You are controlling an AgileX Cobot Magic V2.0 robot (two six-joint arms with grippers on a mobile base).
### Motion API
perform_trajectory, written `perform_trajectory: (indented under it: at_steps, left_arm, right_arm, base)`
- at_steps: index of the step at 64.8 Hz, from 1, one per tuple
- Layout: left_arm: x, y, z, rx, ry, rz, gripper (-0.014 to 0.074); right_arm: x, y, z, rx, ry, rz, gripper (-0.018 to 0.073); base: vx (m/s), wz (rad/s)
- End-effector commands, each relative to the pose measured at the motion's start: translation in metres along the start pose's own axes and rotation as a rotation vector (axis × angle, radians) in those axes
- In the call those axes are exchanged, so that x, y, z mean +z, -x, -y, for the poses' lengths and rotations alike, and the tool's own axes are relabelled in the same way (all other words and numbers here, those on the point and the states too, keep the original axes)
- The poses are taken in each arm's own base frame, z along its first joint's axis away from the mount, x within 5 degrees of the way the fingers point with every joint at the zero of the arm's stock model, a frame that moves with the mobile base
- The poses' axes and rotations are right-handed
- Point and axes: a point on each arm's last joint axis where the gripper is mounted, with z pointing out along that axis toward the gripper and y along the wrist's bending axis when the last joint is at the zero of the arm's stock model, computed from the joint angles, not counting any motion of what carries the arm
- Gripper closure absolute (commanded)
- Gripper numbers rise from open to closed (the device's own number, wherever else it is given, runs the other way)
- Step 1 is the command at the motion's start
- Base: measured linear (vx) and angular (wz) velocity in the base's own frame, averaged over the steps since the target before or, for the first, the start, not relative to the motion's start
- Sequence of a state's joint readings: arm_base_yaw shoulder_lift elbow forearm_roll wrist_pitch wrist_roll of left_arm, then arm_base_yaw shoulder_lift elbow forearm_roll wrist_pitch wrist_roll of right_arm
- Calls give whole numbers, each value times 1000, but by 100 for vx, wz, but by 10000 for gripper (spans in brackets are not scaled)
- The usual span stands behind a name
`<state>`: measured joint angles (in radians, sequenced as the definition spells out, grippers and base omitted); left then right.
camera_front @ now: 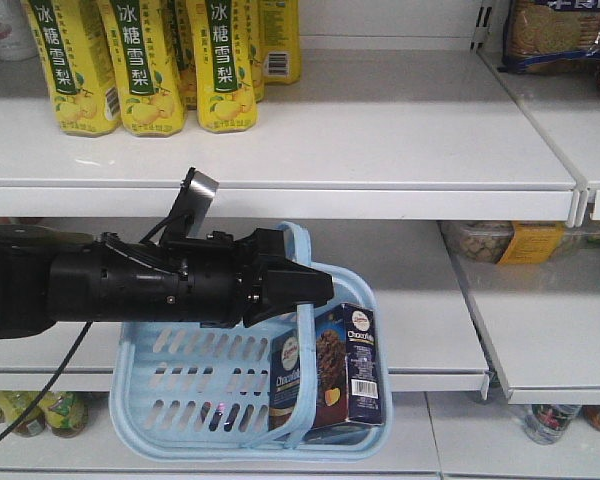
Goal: Left arm holds basket, right arm returns cookies
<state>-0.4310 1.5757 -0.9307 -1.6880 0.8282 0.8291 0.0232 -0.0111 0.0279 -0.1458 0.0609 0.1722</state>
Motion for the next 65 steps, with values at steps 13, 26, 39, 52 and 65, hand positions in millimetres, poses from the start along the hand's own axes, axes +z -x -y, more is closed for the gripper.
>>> perform_trajectory:
  at_steps: [13, 26, 39, 52, 65]
  left_arm:
    - [-7, 5, 26, 27, -87, 48, 599]
    - [-7, 5, 26, 27, -87, 48, 599]
    - [-7, 5, 26, 27, -87, 48, 599]
    - [-7, 5, 26, 27, -87, 48, 599]
    - [-7, 5, 26, 27, -87, 48, 599]
  right_arm:
    - [0, 1, -1, -13, 11, 64, 570]
    - [0, 1, -1, -13, 11, 64, 570]
    - [0, 1, -1, -13, 11, 64, 570]
    - [0, 1, -1, -13, 11, 64, 570]
    - [0, 1, -1, -13, 11, 64, 570]
  base:
    - [5, 4]
    - [5, 3]
    - [1, 2]
    - [0, -1]
    - [0, 0]
